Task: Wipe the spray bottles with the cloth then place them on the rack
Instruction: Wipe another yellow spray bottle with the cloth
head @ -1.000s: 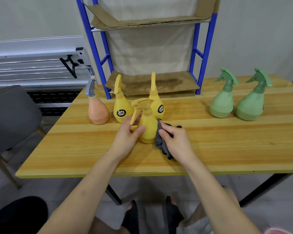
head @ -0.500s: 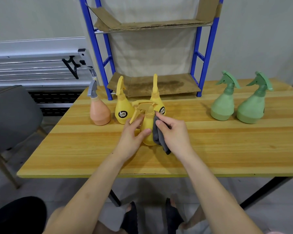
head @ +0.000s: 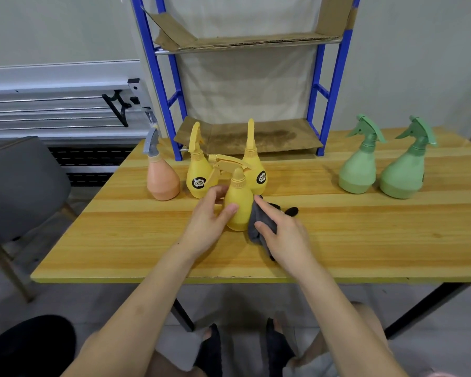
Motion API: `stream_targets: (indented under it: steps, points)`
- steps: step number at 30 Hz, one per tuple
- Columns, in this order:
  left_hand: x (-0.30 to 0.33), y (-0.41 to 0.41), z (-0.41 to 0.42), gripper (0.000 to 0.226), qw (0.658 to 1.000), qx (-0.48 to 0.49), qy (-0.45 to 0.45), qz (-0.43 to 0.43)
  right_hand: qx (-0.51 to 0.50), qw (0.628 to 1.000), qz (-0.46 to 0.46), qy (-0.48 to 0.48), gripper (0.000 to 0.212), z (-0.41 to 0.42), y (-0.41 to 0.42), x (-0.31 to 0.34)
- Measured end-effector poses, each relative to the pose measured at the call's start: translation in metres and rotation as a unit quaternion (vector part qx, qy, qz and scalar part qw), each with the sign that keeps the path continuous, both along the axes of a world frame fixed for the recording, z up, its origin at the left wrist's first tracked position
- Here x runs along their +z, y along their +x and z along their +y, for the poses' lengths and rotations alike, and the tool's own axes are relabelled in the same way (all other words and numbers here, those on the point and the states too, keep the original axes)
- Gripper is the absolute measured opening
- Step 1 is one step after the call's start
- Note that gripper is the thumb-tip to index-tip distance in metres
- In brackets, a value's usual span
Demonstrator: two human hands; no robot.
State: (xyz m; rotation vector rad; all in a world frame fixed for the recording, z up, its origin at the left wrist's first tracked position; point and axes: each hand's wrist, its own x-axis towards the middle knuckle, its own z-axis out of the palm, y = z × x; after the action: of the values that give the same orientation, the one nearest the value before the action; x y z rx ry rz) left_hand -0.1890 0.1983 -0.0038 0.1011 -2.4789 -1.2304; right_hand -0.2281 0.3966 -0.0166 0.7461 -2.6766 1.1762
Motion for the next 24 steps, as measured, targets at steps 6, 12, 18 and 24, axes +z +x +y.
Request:
stream_targets:
  steps: [6,12,18,24]
  points:
    - [0.002,-0.003,-0.001,0.052,1.000,0.003,-0.013,-0.004,-0.068,0.992,-0.024,-0.103,0.036,-0.012,-0.003,0.006]
    - [0.000,-0.007,-0.005,0.048,0.998,-0.010,-0.055,-0.013,-0.030,0.970,-0.055,-0.235,0.028,-0.025,-0.012,0.030]
    - [0.002,-0.008,-0.009,0.050,0.997,-0.018,-0.069,-0.027,-0.004,0.972,-0.065,-0.225,0.026,-0.029,-0.016,0.032]
    - [0.001,-0.007,-0.010,0.051,0.998,-0.009,-0.061,-0.020,-0.015,0.996,-0.058,-0.064,0.016,-0.007,-0.018,0.003]
